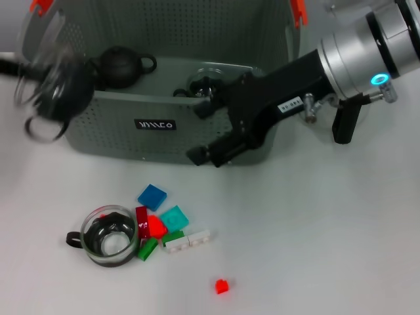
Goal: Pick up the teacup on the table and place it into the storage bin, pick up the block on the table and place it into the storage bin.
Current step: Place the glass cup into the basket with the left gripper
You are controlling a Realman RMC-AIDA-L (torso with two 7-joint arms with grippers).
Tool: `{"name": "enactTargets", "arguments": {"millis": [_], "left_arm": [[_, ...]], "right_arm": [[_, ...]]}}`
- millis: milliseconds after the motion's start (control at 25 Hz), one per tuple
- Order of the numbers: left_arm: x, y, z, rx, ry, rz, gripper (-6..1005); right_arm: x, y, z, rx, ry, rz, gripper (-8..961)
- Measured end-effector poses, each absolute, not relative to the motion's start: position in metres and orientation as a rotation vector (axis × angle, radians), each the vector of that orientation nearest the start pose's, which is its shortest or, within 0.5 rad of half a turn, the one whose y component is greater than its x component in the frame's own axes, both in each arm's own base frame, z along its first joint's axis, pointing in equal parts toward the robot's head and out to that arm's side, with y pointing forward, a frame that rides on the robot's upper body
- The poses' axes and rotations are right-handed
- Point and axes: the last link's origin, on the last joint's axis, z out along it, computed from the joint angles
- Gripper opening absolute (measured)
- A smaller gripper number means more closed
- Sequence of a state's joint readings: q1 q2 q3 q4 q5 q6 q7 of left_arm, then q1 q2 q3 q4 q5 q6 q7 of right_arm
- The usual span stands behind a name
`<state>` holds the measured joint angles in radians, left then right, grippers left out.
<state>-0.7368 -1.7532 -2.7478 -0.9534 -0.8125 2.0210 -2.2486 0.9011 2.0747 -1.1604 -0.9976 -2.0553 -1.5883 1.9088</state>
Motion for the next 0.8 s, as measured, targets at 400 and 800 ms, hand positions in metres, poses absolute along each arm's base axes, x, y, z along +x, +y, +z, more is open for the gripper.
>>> {"name": "enactTargets", "arguments": {"millis": [400,800], "left_arm": [[-0.173,0.442,0.159,-2.526,-1.097,-0.349,67],[-0.148,0.478,0.090,-2.477,-0.945,-0.204,65]], "right_arm": [[0.084,0.374,-0.013,-3.185,0.266,0.231,900],[0.103,0.368,-0.006,-3.242,0.341,0.111,900]]}}
